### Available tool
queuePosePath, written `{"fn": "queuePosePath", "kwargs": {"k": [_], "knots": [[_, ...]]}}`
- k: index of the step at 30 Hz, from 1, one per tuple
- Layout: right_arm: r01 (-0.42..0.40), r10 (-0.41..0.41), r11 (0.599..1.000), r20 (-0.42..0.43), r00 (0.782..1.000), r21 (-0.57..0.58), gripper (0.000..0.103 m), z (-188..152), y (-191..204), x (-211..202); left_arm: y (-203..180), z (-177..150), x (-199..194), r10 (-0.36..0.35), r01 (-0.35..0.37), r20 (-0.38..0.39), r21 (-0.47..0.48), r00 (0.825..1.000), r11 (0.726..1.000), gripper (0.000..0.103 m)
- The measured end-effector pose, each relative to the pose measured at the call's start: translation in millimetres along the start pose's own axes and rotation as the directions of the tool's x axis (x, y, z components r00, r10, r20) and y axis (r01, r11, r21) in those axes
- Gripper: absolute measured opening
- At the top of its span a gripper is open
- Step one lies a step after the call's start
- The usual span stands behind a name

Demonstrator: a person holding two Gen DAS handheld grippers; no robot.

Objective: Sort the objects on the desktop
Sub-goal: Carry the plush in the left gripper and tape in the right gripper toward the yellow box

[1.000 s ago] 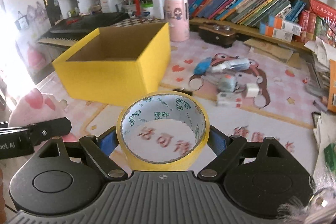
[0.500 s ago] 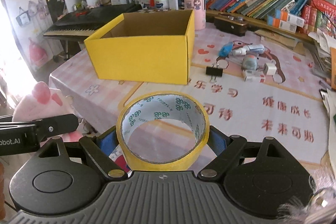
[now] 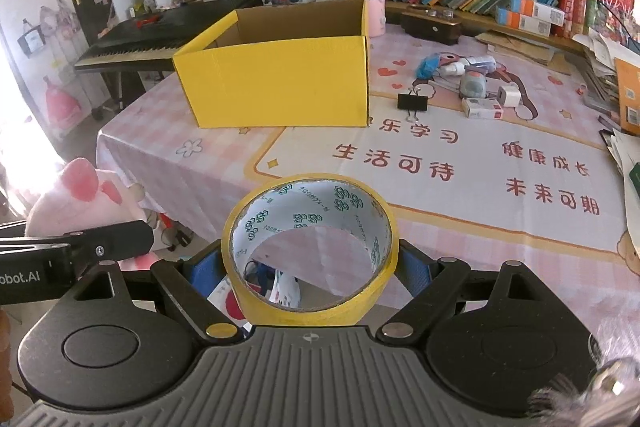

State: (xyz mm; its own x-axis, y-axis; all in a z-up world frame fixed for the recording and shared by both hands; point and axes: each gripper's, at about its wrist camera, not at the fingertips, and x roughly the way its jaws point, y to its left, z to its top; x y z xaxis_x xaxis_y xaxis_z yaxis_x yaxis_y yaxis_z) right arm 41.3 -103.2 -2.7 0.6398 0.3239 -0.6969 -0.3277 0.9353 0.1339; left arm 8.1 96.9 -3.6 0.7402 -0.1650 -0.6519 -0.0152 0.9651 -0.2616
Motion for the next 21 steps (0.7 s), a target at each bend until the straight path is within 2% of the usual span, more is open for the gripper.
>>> {"fn": "queuePosePath", "kwargs": {"k": [11,21], "knots": [[-0.008,0.008,0.999,-0.004,1.000,-0.052,0.086,4,20,-1,13,1,-8,-0.002,0.002,0.027,-0.031,1.000,1.000,0.083],[-0.038,0.037,0.995,-0.007,0.999,-0.097,0.086,25,30,19,26,16,1,0.015,-0.012,0.050,-0.056,0.999,0.998,0.083]]}}
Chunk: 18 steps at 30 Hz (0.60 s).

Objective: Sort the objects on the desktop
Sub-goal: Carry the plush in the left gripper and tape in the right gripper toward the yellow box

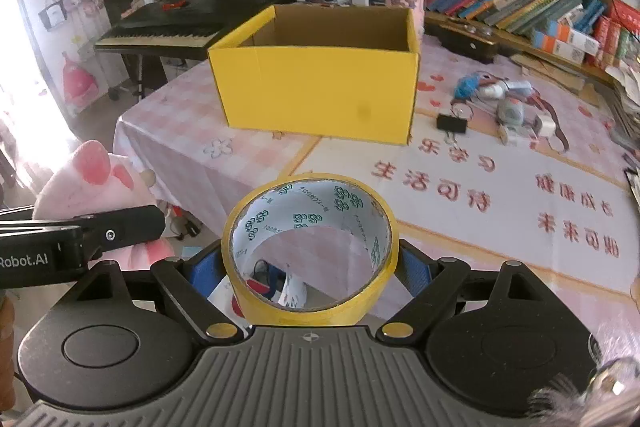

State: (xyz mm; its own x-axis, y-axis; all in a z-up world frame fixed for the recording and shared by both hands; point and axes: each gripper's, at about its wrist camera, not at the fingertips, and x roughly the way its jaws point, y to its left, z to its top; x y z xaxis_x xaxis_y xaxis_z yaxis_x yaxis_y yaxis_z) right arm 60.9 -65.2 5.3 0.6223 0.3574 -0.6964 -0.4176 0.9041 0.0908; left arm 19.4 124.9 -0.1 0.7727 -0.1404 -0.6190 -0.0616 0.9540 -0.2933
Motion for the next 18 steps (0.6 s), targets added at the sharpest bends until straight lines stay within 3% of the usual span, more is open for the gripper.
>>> {"fn": "queuePosePath", "kwargs": {"k": [11,18], "knots": [[0.019,-0.004,0.995,0.155,0.988,-0.096,0.086,62,-10,23,-8,51,25,-0.003,-0.005,0.130,0.056,0.991,0.998,0.083],[0.025,0.004,0.994,0.253,0.967,-0.111,0.086,121,-32,45,-27,102,49,0.030,-0.039,0.241,0.034,0.970,0.999,0.084]]}}
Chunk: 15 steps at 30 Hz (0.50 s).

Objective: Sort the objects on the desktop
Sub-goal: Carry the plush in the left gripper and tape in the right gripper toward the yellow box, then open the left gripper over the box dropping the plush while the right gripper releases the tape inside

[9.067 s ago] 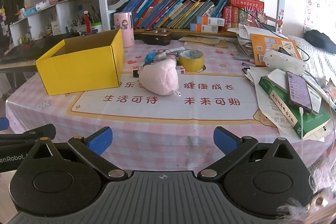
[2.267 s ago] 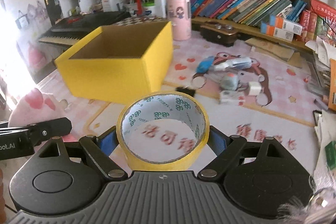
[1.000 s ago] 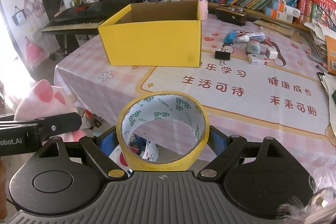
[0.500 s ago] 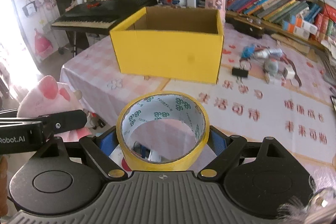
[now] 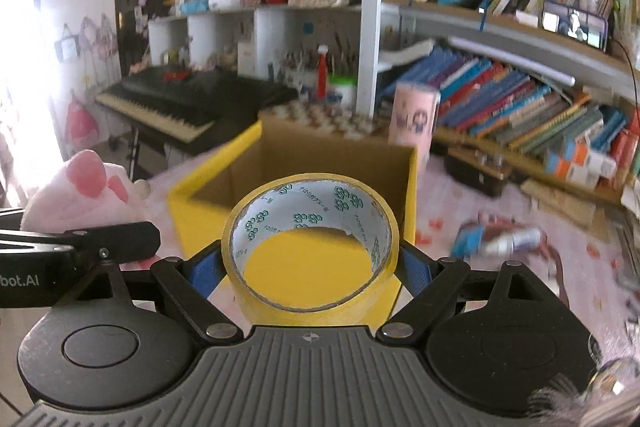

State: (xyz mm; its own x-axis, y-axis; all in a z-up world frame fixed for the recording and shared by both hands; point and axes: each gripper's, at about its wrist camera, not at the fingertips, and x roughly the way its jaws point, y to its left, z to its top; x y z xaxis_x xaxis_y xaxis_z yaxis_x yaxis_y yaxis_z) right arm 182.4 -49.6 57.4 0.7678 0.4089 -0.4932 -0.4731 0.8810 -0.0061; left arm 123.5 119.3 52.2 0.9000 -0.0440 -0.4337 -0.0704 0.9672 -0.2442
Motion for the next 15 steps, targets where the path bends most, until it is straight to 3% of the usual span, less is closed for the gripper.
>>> {"fn": "queuePosePath", "kwargs": {"k": [3,6,12,15], "knots": [[-0.006,0.006,1.000,0.025,1.000,-0.022,0.086,15,-11,18,-7,14,16,0.018,-0.018,0.043,0.007,0.999,1.000,0.084],[-0.020,0.022,0.998,0.032,0.999,-0.063,0.086,25,-20,38,-7,21,37,0.002,-0.001,0.027,-0.031,1.000,1.000,0.084],[-0.053,0.061,0.974,0.026,0.998,-0.220,0.086,45,-35,80,-10,34,83,0.035,-0.034,-0.001,0.075,0.999,0.997,0.084],[-0.061,0.072,0.952,0.027,0.997,-0.299,0.086,51,-40,98,-10,41,98,0.049,-0.048,-0.012,0.083,0.999,0.995,0.084]]}}
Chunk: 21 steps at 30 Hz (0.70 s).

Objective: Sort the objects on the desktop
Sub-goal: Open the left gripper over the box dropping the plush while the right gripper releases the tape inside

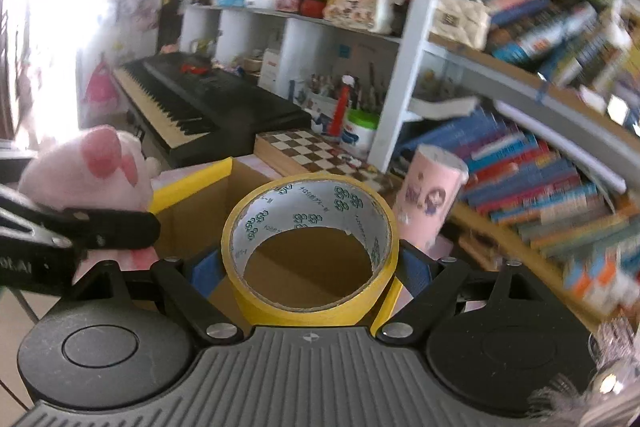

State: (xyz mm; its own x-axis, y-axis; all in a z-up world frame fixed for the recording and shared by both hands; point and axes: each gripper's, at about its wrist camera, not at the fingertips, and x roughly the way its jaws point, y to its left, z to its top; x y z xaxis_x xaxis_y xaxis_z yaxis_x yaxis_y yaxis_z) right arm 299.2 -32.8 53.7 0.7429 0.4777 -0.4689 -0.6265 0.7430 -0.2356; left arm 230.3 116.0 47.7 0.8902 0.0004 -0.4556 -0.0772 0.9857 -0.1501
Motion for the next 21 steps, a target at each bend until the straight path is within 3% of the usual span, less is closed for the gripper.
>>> {"fn": "queuePosePath", "kwargs": {"k": [11,16,21], "knots": [[-0.132,0.096,0.966,-0.165,0.982,-0.224,0.086,0,-8,88,8,4,69,0.046,-0.033,-0.116,0.108,0.992,0.994,0.085],[-0.222,0.145,0.924,-0.253,0.957,-0.311,0.087,0,4,114,10,5,101,0.045,-0.018,-0.186,0.145,0.981,0.989,0.086],[-0.283,0.139,0.874,-0.355,0.924,-0.395,0.087,-6,19,132,4,4,111,0.050,-0.010,-0.194,0.203,0.980,0.979,0.086]]}}
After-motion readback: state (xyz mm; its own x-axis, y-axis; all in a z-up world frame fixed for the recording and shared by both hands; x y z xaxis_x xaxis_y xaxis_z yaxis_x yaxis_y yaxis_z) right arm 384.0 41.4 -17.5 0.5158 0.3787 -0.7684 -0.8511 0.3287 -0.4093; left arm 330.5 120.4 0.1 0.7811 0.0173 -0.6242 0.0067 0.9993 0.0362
